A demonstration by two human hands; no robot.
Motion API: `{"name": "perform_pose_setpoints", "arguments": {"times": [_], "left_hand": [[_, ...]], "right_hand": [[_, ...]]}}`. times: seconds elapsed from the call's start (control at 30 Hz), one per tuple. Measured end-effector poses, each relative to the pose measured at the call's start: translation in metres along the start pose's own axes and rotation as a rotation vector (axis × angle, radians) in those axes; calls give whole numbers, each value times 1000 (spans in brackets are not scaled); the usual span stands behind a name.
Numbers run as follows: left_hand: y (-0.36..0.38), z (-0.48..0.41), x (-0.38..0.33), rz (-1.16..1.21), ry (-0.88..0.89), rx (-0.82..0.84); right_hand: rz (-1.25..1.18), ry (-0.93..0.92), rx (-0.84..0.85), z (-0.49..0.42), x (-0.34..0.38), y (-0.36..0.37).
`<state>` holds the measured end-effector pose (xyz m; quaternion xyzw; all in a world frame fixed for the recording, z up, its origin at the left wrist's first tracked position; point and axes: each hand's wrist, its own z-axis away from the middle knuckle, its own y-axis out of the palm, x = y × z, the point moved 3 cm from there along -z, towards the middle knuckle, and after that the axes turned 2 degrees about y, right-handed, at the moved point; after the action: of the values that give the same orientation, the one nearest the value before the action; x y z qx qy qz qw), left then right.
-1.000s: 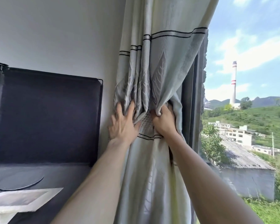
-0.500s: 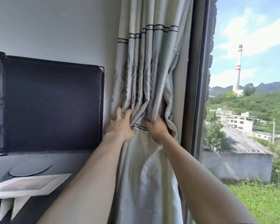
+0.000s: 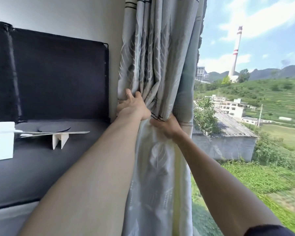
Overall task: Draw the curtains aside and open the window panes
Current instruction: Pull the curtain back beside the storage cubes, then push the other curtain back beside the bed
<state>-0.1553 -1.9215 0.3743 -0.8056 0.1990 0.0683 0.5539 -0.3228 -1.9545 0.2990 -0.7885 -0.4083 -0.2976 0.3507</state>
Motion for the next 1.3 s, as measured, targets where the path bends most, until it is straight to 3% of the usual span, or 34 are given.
{"name": "perform_pose_setpoints", "arguments": {"times": [0.3, 0.4, 0.5, 0.6, 0.7, 0.83, 1.0, 1.17, 1.3], "left_hand": [[9, 102, -31, 226, 43, -149], [24, 136, -28, 220, 143, -393], [42, 173, -27, 48, 367, -596], [66, 203, -21, -64, 428, -518], [82, 228, -11, 37, 305, -356], [92, 271, -4, 243, 162, -197], [113, 324, 12, 401, 77, -134], [132, 388, 11, 288, 173, 16], [142, 442, -9, 188, 428, 236]], "right_hand": [[-164, 51, -73, 118, 41, -51], [-190, 159, -191, 161, 46, -70], [20, 227, -352, 210, 49, -91], [157, 392, -371, 250, 33, -98], [341, 580, -254, 280, 8, -95], [396, 646, -127, 322, -1, -98], [381, 639, -62, 380, 12, -110], [389, 577, -49, 461, 54, -134], [465, 554, -102, 543, 94, -156]]}}
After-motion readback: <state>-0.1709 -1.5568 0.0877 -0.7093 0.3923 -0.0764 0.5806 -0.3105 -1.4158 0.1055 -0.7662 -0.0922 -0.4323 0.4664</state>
